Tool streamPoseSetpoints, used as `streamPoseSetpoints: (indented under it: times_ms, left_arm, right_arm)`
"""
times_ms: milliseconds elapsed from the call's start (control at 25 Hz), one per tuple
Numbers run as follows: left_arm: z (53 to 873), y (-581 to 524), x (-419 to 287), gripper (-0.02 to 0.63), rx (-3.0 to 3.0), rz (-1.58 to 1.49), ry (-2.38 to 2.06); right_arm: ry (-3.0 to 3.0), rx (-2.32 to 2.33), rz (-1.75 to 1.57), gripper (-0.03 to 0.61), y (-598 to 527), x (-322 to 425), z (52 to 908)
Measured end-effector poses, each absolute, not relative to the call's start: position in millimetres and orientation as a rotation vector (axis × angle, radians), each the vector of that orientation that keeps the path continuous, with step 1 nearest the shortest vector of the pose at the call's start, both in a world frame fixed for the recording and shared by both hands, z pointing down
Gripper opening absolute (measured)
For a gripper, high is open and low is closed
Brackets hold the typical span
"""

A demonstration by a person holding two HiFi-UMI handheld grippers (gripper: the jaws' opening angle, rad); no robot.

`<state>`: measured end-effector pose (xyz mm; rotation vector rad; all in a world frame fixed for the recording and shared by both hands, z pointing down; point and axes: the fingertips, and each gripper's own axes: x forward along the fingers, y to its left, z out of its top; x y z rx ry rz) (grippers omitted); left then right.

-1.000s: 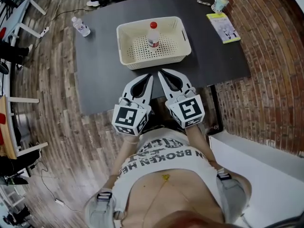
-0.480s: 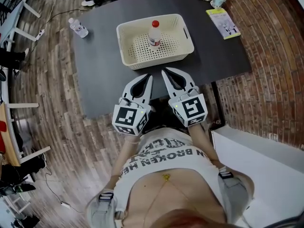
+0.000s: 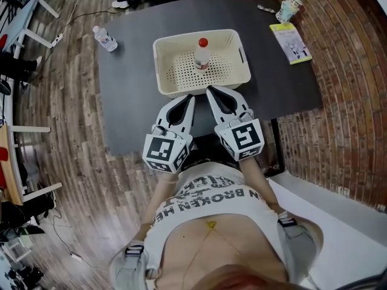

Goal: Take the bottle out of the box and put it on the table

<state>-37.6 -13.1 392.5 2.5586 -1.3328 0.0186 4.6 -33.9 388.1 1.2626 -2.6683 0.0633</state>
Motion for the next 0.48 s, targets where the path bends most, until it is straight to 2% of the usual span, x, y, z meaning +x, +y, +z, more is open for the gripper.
streamPoseSetpoints:
  times_ms: [480]
  left_arm:
    - [383,-74,-18,0.008,2.528,0.062,-1.399]
  right_arm:
    - [-2.723,1.158,0.074,0.008,-94,15,379]
